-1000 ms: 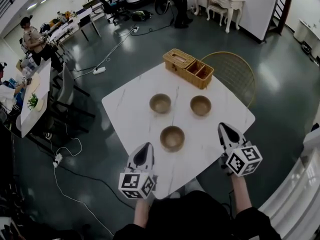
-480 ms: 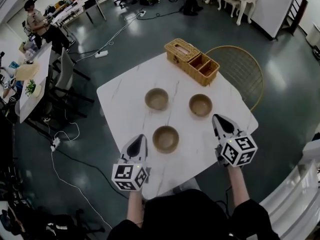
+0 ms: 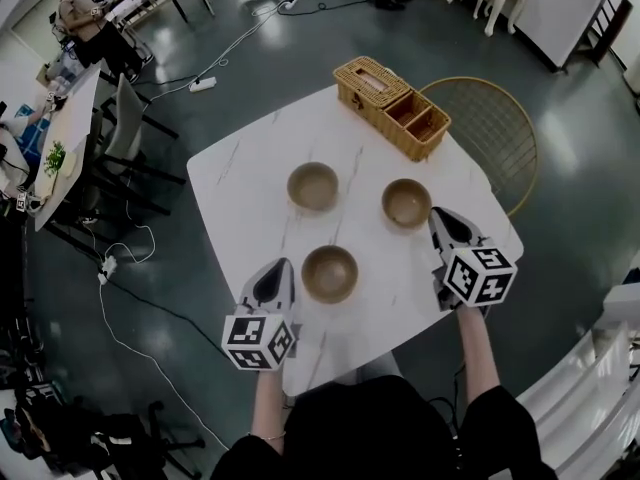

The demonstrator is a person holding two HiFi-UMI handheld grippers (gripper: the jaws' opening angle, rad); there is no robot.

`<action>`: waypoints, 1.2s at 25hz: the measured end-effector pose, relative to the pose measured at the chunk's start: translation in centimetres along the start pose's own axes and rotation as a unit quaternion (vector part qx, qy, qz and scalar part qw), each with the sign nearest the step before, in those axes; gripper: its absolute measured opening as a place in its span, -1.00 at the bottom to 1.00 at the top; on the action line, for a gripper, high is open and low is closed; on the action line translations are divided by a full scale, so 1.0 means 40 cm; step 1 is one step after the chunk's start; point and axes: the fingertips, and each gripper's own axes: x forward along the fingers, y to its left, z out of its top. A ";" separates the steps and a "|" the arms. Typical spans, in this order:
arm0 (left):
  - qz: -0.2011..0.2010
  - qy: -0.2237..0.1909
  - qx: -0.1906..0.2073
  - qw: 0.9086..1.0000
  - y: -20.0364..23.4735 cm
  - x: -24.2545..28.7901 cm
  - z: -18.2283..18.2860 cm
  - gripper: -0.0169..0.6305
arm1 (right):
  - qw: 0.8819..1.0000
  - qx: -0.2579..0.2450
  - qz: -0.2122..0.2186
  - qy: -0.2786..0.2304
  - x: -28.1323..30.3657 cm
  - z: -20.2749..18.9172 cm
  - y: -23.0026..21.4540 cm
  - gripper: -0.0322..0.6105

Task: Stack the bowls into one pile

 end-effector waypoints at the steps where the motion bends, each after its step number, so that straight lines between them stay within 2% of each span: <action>1: 0.000 0.002 -0.001 1.000 0.005 0.006 -0.002 -0.91 | 1.000 0.003 -0.006 0.003 0.013 -0.001 -0.006 -0.85; 7: -0.001 0.010 -0.006 1.000 0.030 0.041 -0.008 -0.91 | 0.999 -0.005 -0.019 0.032 0.092 -0.024 -0.034 -0.85; 10: -0.001 0.012 -0.009 1.000 0.039 0.051 -0.009 -0.91 | 0.998 0.018 -0.037 0.044 0.120 -0.036 -0.060 -0.84; 11: 0.000 0.013 -0.010 1.000 0.042 0.053 -0.011 -0.91 | 0.998 0.022 -0.044 0.047 0.128 -0.040 -0.068 -0.82; 14: 0.001 0.018 -0.014 1.000 0.053 0.062 -0.016 -0.91 | 0.997 0.020 -0.057 0.056 0.153 -0.050 -0.088 -0.60; 21: 0.000 0.029 -0.017 0.999 0.056 0.090 -0.032 -0.91 | 0.992 0.046 -0.083 0.079 0.201 -0.094 -0.146 -0.39; 30: 0.000 0.037 -0.020 0.999 0.061 0.101 -0.040 -0.91 | 0.985 0.096 -0.098 0.107 0.227 -0.137 -0.173 -0.38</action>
